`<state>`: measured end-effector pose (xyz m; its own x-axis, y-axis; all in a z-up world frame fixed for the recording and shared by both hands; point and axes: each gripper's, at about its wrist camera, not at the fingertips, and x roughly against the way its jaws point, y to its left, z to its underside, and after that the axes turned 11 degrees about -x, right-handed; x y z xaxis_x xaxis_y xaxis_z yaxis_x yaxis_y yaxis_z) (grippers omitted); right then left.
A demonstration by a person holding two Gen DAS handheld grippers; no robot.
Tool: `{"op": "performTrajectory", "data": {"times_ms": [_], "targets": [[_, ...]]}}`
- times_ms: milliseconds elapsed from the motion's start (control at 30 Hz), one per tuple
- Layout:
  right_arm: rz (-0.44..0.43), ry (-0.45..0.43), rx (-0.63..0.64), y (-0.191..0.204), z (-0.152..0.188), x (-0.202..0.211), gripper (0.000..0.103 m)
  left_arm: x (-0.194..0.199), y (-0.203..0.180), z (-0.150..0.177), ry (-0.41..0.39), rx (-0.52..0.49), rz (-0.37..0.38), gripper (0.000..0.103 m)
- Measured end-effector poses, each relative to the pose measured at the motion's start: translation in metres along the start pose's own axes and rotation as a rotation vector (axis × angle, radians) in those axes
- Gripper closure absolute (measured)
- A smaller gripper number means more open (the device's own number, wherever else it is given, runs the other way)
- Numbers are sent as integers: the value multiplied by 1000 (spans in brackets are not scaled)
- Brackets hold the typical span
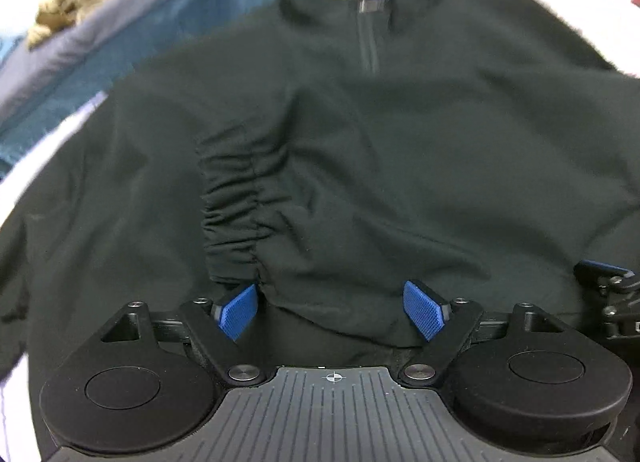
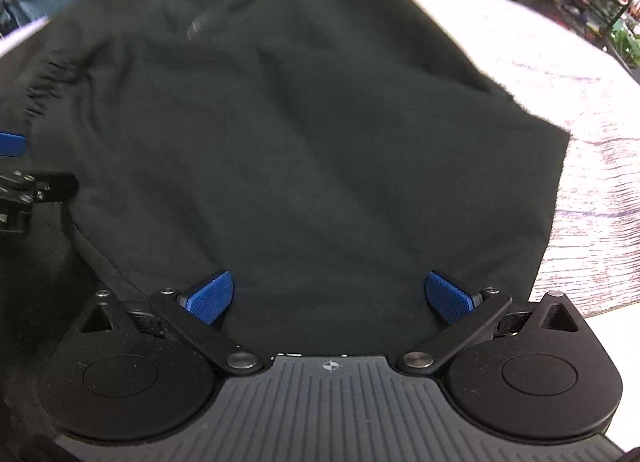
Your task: Fold large clothes
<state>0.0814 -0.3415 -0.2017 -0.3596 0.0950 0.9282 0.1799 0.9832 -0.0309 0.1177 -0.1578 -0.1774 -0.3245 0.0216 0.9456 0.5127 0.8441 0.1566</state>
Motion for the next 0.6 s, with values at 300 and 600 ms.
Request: {"op": "performTrajectory", "data": {"times_ms": [300,600], "targets": [[16,-13,6,7,1,-7,0,-20,26,0,74,112,61,0],[34,-58,-41,7,10,-5,0,-22,35,-3,38,106,72,0]]}}
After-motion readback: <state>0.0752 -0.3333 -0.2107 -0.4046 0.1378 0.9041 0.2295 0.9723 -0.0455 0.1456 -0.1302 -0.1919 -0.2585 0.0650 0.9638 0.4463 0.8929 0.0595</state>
